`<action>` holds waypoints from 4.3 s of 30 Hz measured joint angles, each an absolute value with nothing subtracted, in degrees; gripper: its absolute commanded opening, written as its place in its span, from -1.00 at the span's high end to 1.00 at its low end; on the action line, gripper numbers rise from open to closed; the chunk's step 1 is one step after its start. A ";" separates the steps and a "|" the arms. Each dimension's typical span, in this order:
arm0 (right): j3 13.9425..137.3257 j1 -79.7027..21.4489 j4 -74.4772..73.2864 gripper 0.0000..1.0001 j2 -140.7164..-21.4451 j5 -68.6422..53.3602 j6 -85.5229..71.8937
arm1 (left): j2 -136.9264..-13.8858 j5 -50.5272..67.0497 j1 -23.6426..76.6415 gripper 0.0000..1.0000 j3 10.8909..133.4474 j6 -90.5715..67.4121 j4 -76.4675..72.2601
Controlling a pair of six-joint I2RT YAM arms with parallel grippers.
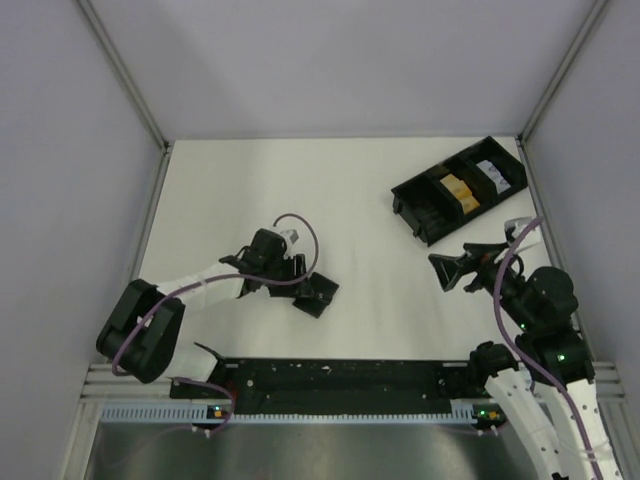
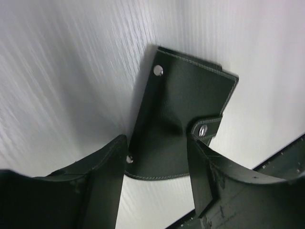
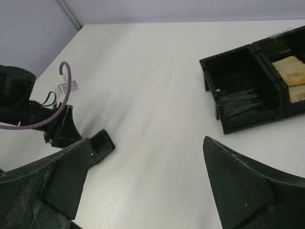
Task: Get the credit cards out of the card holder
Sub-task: Open the card holder at the center of the board.
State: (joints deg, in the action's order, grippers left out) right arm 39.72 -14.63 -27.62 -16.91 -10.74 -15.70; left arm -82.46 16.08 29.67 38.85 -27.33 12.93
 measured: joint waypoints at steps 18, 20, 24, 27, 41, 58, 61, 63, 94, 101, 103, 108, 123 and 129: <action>34.85 -31.48 -27.94 -0.97 -46.41 -17.89 -26.39 | -70.43 21.12 35.83 -0.37 17.30 -54.94 -13.72; 35.99 -34.89 -27.79 -0.97 -51.18 -14.98 -27.00 | -67.55 18.52 36.07 -0.36 15.66 -56.88 -14.31; 41.32 -40.97 -27.75 -0.97 -61.52 -9.78 -27.05 | -61.65 12.84 36.12 -0.26 13.50 -58.92 -14.02; 47.99 -45.60 -27.86 -0.97 -69.95 -4.60 -26.39 | -59.64 9.37 36.12 -0.15 13.28 -59.35 -14.13; 65.41 -55.77 -28.25 -0.24 -94.76 7.11 -24.45 | -72.16 8.73 36.10 0.20 15.66 -58.92 -20.56; 69.45 -57.39 -28.75 0.20 -102.56 7.79 -25.54 | -75.68 10.26 36.12 0.46 14.48 -60.10 -25.41; 69.45 -57.39 -28.75 0.21 -103.66 8.01 -25.71 | -75.68 10.26 36.12 0.46 14.46 -60.12 -25.45; 69.45 -57.52 -28.67 0.21 -104.38 8.45 -25.74 | -75.68 10.28 36.16 0.48 14.46 -60.12 -25.52; 56.77 -54.43 -20.23 1.00 -92.95 5.89 -30.83 | -78.54 9.65 36.42 0.68 12.97 -60.55 -31.38; 43.88 -46.22 -10.00 1.00 -85.38 -1.98 -36.10 | -77.80 9.28 36.47 0.44 14.04 -59.05 -28.80; 40.73 -44.82 -7.70 1.00 -85.10 -3.14 -37.36 | -76.69 8.67 36.51 0.34 15.53 -57.10 -25.17; 34.22 -42.28 0.56 1.00 -84.49 -6.72 -40.69 | -72.97 6.63 36.82 -0.22 19.14 -51.35 -15.55; 27.66 -39.88 13.78 1.00 -84.88 -14.13 -45.30 | -74.74 -15.35 58.17 -0.98 38.85 -40.95 15.29; 26.98 -39.83 15.07 1.00 -84.93 -15.20 -46.17 | -85.10 -23.92 64.34 -0.97 48.66 -40.53 23.73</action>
State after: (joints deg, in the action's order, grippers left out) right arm 26.98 -39.83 15.07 -84.93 -15.20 -46.17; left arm -85.10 -23.92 64.34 48.66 -40.53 23.73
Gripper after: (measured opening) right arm 0.017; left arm 0.986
